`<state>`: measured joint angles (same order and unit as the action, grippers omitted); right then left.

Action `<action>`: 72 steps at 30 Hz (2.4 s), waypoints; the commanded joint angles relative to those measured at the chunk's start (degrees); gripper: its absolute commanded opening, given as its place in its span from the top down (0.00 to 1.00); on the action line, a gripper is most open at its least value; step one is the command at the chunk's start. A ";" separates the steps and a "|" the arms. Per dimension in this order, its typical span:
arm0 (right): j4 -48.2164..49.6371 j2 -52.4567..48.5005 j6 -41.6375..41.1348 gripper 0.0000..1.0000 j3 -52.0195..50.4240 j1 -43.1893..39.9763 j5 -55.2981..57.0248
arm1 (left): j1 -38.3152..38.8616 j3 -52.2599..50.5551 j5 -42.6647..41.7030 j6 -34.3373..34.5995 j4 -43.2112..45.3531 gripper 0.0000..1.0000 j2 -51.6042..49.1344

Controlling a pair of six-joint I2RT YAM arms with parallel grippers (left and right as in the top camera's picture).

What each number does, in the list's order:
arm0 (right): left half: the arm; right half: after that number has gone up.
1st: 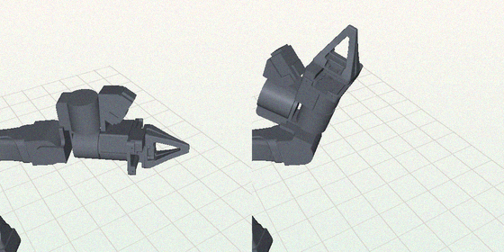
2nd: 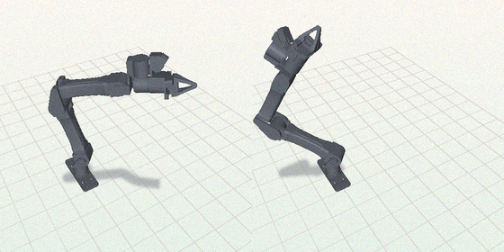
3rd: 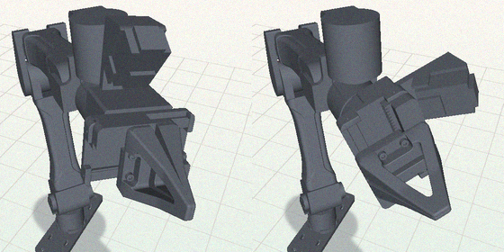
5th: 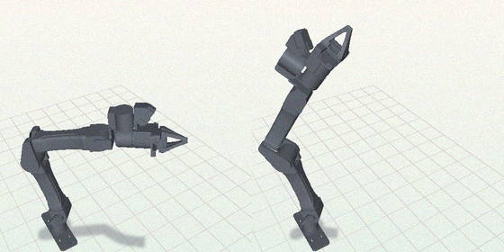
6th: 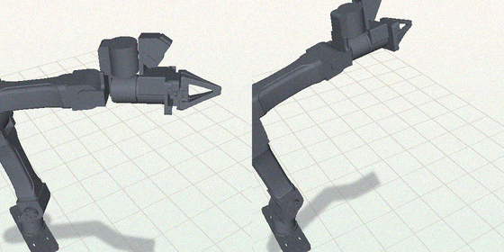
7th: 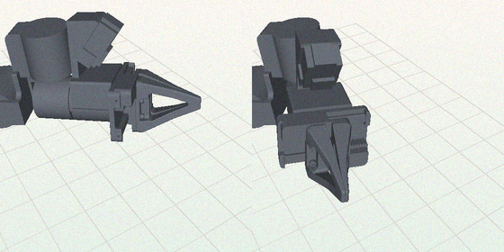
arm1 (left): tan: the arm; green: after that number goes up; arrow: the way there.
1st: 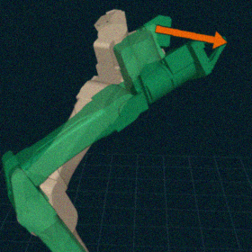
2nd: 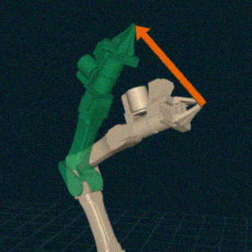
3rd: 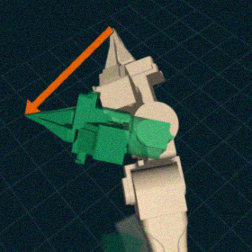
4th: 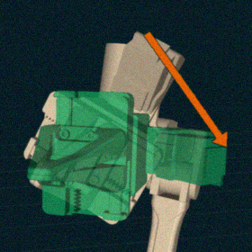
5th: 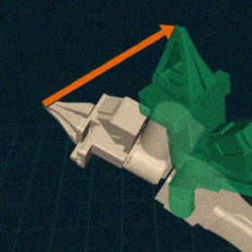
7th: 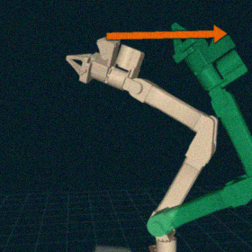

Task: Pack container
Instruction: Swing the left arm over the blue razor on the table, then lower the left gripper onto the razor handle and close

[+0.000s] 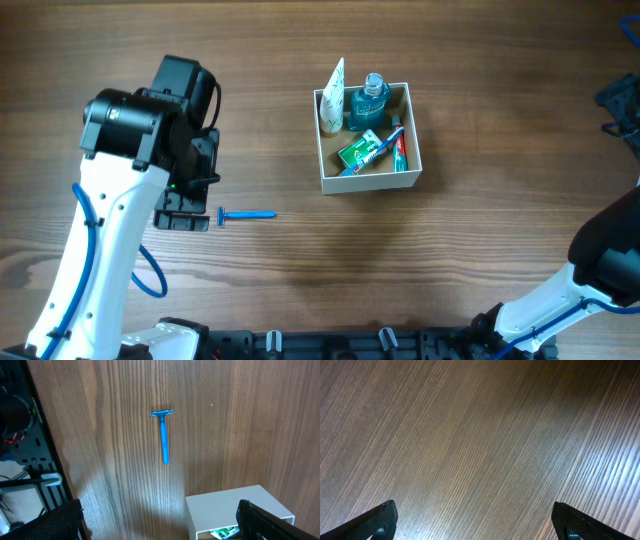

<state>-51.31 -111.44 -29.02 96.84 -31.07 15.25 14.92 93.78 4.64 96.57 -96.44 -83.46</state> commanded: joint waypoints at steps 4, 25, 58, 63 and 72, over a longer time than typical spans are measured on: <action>0.15 0.31 0.46 0.00 -0.20 -0.07 -0.31 | 0.74 -1.01 -0.76 1.14 -0.07 0.00 0.68; 0.13 0.31 0.46 0.00 -0.20 -0.07 -0.31 | 0.74 -35.06 -7.02 -0.37 31.47 0.00 0.63; 0.13 0.31 0.46 0.00 -0.20 -0.07 -0.31 | 0.68 -54.51 -7.21 1.55 60.39 0.05 -1.79; 0.15 0.31 0.46 0.00 -0.20 -0.07 -0.31 | 0.09 -54.51 -7.41 1.62 61.20 0.07 -1.79; 0.13 0.31 0.46 0.00 -0.20 -0.07 -0.31 | -3.21 -54.51 -9.55 1.62 61.16 0.08 -1.79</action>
<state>-51.31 -111.44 -29.02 96.84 -31.07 15.22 12.67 39.79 -3.66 97.01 -35.33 -84.60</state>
